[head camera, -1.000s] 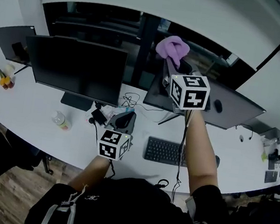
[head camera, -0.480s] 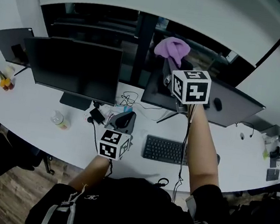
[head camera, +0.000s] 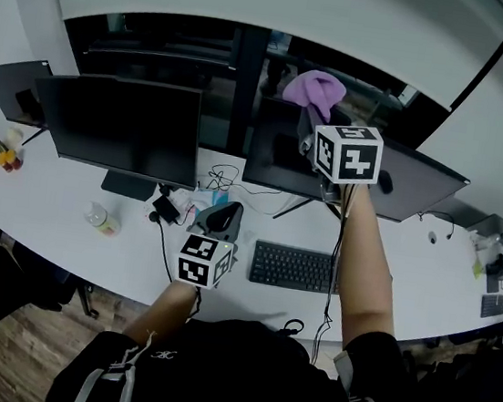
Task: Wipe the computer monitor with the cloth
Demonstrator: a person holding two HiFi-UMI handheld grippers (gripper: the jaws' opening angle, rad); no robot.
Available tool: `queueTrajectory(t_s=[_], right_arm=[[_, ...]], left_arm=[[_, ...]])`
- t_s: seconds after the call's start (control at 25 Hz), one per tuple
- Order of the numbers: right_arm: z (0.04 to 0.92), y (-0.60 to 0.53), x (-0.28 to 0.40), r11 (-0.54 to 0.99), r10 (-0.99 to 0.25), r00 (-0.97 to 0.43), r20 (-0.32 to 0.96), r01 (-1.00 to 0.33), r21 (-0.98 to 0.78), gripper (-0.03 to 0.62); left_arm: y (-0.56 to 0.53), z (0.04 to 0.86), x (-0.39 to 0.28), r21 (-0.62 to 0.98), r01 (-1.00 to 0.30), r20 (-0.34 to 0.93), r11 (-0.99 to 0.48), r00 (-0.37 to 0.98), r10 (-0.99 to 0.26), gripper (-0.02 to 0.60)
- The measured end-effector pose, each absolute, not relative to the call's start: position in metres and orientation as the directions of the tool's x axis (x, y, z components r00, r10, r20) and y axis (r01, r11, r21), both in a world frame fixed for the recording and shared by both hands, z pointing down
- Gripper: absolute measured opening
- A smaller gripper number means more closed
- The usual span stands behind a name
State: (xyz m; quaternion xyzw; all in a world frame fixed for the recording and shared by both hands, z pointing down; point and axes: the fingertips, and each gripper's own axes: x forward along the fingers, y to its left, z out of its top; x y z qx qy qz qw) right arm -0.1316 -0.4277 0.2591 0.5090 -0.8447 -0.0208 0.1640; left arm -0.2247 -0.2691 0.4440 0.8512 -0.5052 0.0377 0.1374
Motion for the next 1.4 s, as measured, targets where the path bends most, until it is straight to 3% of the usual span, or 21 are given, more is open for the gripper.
queueTrajectory(t_s=[1.4], right_arm=[[0.257,-0.424,0.033,0.361,-0.916,-0.315,0.248,-0.916,0.173,0.095]], left_arm=[[-0.254,0.434,-0.124,0.12,-0.86,0.233,-0.495,0.509,-0.828,0.013]])
